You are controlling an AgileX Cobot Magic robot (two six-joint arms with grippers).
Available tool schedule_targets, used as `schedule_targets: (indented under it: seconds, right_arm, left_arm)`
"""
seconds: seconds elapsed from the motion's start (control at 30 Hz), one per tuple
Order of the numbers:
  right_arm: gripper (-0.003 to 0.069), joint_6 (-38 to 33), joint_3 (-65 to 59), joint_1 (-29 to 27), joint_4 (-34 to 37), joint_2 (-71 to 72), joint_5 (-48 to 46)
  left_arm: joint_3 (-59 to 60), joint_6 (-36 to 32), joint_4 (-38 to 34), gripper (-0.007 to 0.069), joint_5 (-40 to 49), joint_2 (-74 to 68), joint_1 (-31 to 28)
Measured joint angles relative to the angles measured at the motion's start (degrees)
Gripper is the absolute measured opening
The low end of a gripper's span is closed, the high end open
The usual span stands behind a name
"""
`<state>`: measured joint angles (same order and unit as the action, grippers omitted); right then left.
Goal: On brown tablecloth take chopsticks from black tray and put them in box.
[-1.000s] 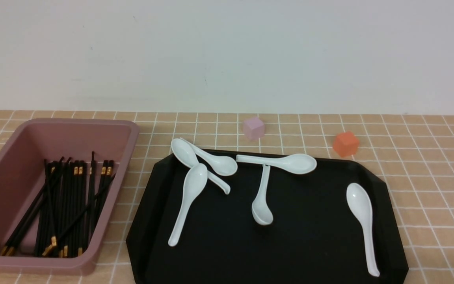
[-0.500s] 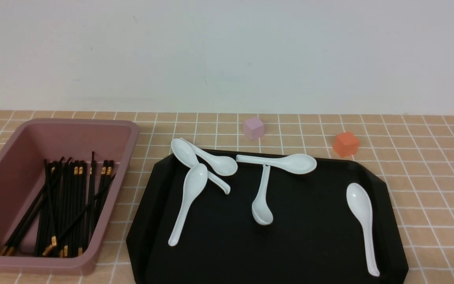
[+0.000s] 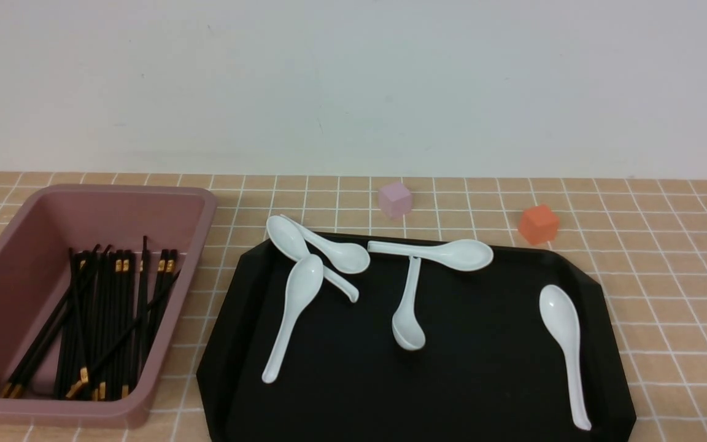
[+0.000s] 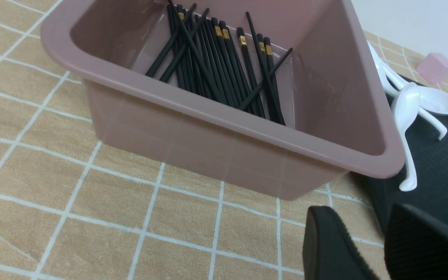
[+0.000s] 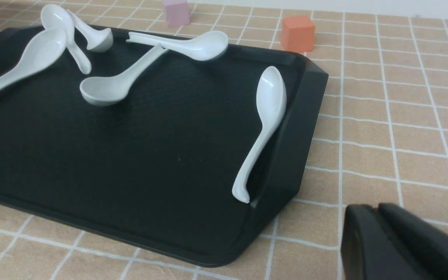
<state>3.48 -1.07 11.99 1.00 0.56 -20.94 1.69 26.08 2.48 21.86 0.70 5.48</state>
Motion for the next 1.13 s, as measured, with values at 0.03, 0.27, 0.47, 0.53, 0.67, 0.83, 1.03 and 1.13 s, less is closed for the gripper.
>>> schedule_targets:
  seconds: [0.03, 0.27, 0.47, 0.53, 0.67, 0.83, 1.03, 1.13]
  right_arm:
    - [0.0067, 0.0, 0.0, 0.0, 0.0, 0.0, 0.0]
    - [0.0076, 0.0, 0.0, 0.0, 0.0, 0.0, 0.0]
    - [0.0082, 0.0, 0.0, 0.0, 0.0, 0.0, 0.0]
    - [0.0083, 0.0, 0.0, 0.0, 0.0, 0.0, 0.0]
    - [0.0083, 0.0, 0.0, 0.0, 0.0, 0.0, 0.0]
    - [0.0087, 0.0, 0.0, 0.0, 0.0, 0.0, 0.0]
    - [0.0094, 0.0, 0.0, 0.0, 0.0, 0.0, 0.0]
    - [0.0098, 0.0, 0.0, 0.0, 0.0, 0.0, 0.0]
  left_arm:
    - [0.0, 0.0, 0.0, 0.0239, 0.0, 0.0, 0.0]
    - [0.0, 0.0, 0.0, 0.0239, 0.0, 0.0, 0.0]
    - [0.0, 0.0, 0.0, 0.0239, 0.0, 0.0, 0.0]
    - [0.0, 0.0, 0.0, 0.0239, 0.0, 0.0, 0.0]
    - [0.0, 0.0, 0.0, 0.0239, 0.0, 0.0, 0.0]
    - [0.0, 0.0, 0.0, 0.0239, 0.0, 0.0, 0.0]
    - [0.0, 0.0, 0.0, 0.0239, 0.0, 0.0, 0.0]
    - [0.0, 0.0, 0.0, 0.0239, 0.0, 0.0, 0.0]
